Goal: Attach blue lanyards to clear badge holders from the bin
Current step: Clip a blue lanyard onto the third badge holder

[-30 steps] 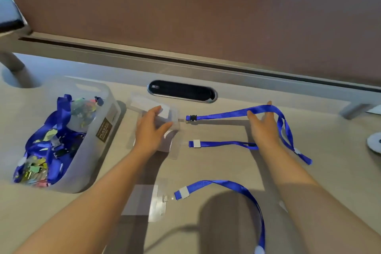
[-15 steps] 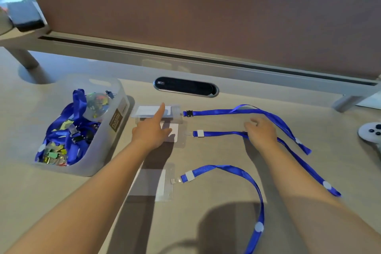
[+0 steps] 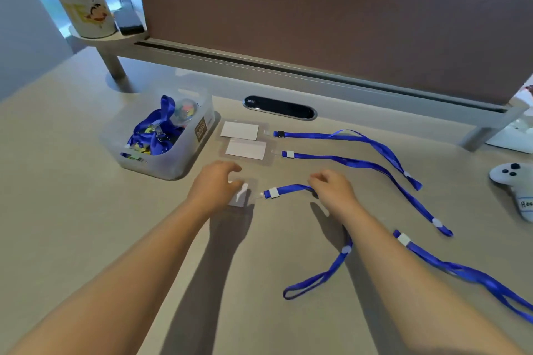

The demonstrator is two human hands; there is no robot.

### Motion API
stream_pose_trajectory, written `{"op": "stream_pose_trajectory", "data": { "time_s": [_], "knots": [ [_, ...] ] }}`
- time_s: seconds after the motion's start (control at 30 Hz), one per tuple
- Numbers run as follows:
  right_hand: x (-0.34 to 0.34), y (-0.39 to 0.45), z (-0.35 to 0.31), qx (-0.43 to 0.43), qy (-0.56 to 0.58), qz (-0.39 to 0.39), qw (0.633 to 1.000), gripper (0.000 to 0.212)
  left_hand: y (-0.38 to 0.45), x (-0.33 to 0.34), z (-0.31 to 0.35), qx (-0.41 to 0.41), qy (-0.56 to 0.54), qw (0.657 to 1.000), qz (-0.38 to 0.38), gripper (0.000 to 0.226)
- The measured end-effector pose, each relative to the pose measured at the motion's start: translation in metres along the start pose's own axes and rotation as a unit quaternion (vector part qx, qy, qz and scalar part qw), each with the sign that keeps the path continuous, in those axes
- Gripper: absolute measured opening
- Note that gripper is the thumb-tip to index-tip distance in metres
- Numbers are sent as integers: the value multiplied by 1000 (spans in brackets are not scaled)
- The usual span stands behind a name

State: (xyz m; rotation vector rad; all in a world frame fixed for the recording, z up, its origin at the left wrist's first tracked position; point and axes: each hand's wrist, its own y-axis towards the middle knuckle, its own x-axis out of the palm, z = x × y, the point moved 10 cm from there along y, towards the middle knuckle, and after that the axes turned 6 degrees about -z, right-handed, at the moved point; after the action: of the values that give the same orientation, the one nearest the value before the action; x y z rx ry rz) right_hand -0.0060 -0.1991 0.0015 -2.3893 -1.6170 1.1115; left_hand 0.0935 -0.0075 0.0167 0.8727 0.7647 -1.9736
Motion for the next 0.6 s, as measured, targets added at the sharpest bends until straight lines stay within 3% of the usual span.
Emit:
{"op": "stream_pose_trajectory", "data": {
  "time_s": [0.2,0.4,0.6],
  "knots": [
    [30,-15,8,-2,4,-38,999,34,-18,21,-20,-10,37,999,-33,40],
    [50,4,5,-29,-16,-39,999,35,2,47,-27,23,132,988,-76,69],
    [82,31,-12,-91,-218,-58,970,43,18,56,-37,51,155,981,-106,69]
  ]
}}
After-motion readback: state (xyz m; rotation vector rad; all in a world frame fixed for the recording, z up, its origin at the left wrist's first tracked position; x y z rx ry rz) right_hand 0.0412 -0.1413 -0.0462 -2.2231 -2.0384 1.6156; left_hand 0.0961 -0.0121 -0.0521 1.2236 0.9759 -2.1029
